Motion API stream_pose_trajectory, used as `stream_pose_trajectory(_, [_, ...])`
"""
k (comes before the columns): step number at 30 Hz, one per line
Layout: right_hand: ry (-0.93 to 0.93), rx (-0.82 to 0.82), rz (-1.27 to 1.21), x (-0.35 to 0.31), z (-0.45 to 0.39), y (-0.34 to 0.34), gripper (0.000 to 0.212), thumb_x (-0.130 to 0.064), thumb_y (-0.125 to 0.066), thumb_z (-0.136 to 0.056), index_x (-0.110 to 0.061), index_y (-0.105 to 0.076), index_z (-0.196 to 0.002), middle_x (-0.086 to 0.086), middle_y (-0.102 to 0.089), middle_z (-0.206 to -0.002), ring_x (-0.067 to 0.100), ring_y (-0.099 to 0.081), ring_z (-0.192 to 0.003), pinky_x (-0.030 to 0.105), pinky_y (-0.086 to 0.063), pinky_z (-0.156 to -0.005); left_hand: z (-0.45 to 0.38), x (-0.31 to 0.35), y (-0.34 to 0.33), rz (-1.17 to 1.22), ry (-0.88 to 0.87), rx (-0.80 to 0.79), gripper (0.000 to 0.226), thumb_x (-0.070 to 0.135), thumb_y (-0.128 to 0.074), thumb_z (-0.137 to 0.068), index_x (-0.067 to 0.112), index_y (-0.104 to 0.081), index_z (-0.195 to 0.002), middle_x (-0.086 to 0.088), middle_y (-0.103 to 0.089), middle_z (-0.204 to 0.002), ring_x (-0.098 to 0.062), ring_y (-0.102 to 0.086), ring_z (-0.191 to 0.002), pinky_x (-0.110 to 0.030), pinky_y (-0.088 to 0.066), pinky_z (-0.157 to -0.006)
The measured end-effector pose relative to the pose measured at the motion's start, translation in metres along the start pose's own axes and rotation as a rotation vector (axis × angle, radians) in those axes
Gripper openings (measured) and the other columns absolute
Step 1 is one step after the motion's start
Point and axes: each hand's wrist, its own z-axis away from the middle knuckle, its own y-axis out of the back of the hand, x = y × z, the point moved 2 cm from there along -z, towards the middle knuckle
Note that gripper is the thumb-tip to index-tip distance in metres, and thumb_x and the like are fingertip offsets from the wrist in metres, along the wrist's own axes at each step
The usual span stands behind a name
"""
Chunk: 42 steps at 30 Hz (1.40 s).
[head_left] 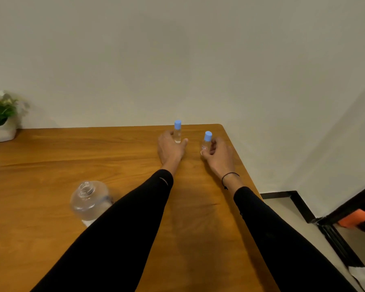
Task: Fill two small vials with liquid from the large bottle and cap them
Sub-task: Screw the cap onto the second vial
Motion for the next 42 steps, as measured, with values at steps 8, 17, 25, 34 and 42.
stream_pose_trajectory(8, [-0.021,0.018,-0.066,0.003,-0.077,-0.035,0.022,-0.022,-0.075,-0.094,-0.01,-0.065,-0.11,0.008,-0.068,-0.093,0.027,-0.066,-0.087,0.042,-0.057,-0.079,-0.041,0.011,-0.028,-0.013,-0.042,0.005,0.042,0.034,-0.091,-0.082,0.013,-0.077,-0.116,-0.001,-0.08,-0.108,-0.02,-0.075,-0.098,-0.042,-0.063,-0.089])
stream_pose_trajectory(17, [-0.039,0.101,-0.037,0.008,-0.134,-0.061,0.017,-0.024,-0.074,-0.094,-0.011,-0.064,-0.09,0.008,-0.067,-0.087,0.026,-0.064,-0.08,0.034,-0.048,-0.063,-0.083,0.017,-0.05,0.027,-0.082,0.003,0.043,0.025,-0.092,-0.081,0.008,-0.078,-0.118,-0.007,-0.081,-0.107,-0.02,-0.075,-0.098,-0.033,-0.06,-0.089])
stream_pose_trajectory(25, [-0.09,0.085,0.03,0.012,-0.134,-0.066,0.027,-0.026,-0.077,-0.092,-0.008,-0.063,-0.105,0.011,-0.062,-0.107,0.026,-0.061,-0.094,0.03,-0.042,-0.07,-0.078,0.01,-0.048,0.041,0.0,0.024,0.064,0.029,-0.098,-0.073,0.004,-0.07,-0.125,-0.009,-0.076,-0.109,-0.016,-0.07,-0.093,-0.028,-0.057,-0.085])
stream_pose_trajectory(34, [-0.157,-0.036,-0.296,-0.018,-0.052,-0.043,0.05,-0.017,-0.073,-0.096,-0.015,-0.048,-0.139,0.002,-0.059,-0.121,0.018,-0.061,-0.108,0.033,-0.053,-0.093,0.007,0.028,-0.025,0.108,0.058,0.012,0.057,0.012,-0.074,-0.095,0.014,-0.048,-0.146,-0.006,-0.048,-0.148,-0.021,-0.058,-0.127,-0.025,-0.048,-0.097])
stream_pose_trajectory(42, [-0.187,-0.033,-0.34,-0.058,0.091,0.003,0.014,-0.016,-0.068,-0.099,-0.019,-0.065,-0.112,-0.001,-0.068,-0.102,0.012,-0.067,-0.093,0.026,-0.056,-0.077,0.14,-0.015,0.046,0.314,-0.028,-0.102,0.03,0.02,-0.067,-0.102,0.031,-0.055,-0.126,0.006,-0.064,-0.124,-0.005,-0.064,-0.109,-0.032,-0.059,-0.1])
